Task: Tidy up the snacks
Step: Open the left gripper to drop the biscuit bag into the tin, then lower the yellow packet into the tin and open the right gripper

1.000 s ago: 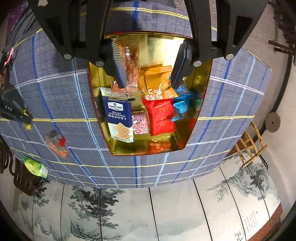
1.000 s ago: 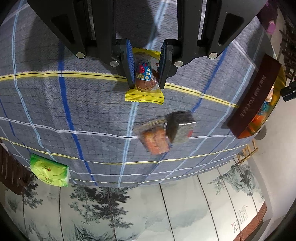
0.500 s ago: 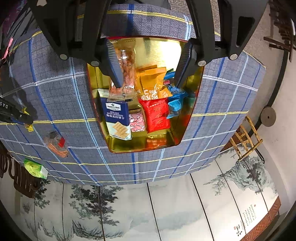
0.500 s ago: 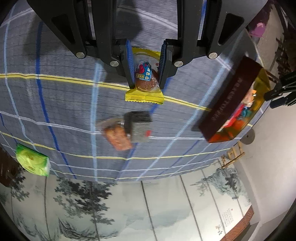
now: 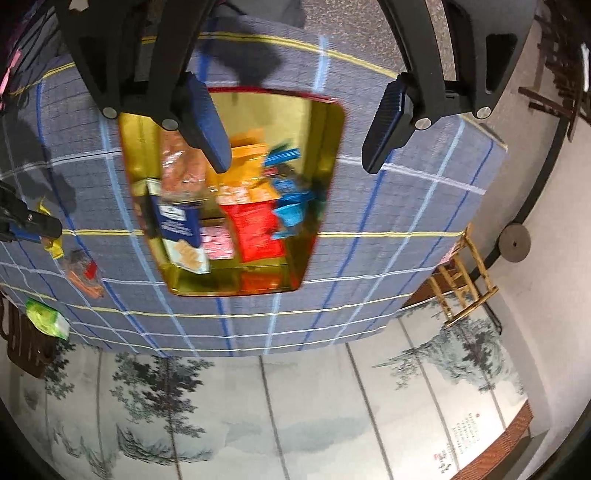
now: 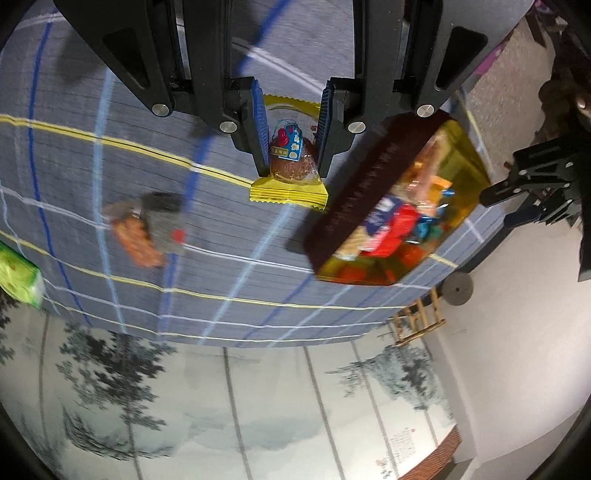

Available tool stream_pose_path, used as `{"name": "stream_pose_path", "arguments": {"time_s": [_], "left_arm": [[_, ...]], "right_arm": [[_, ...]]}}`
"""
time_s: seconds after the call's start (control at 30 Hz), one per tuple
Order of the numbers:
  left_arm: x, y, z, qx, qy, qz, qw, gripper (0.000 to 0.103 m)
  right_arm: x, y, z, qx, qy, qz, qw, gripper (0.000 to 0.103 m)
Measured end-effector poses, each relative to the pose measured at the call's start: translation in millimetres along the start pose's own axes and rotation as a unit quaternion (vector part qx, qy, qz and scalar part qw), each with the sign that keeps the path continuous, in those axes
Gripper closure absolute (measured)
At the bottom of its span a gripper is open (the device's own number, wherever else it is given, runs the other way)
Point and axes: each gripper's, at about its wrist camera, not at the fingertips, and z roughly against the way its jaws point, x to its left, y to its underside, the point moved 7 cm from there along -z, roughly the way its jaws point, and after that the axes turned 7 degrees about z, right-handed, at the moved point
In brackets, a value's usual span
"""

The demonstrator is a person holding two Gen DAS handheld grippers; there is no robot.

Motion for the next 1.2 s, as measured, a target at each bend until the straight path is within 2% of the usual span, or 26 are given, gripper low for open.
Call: {"name": "stream_pose_path", "arguments": {"time_s": [0.27,0.6,0.9,1.2], "left_arm": [[51,10,-3,0.017,-0.02,0.049,0.9984,0.026],[79,20,-3,0.024,-0.024,0.068,0.9971,0.021],[88,22,0,0.018,-0.022,0.065,0.9975,0.019],[91,21,-1,0.018,-0.018,0.068,0.9973,0.016]], "right_arm": [[66,-22,-22,0.008,-0.058,0.032,0.998,0.078],[149,-30,-75,0.05,-0.117,0.081,0.989,0.078],[180,-32,-103,0.072,-0.13,0.095,0.984,0.078],[195,-28,-118,0.091,-0.131,0.103,0.982,0.078]]}}
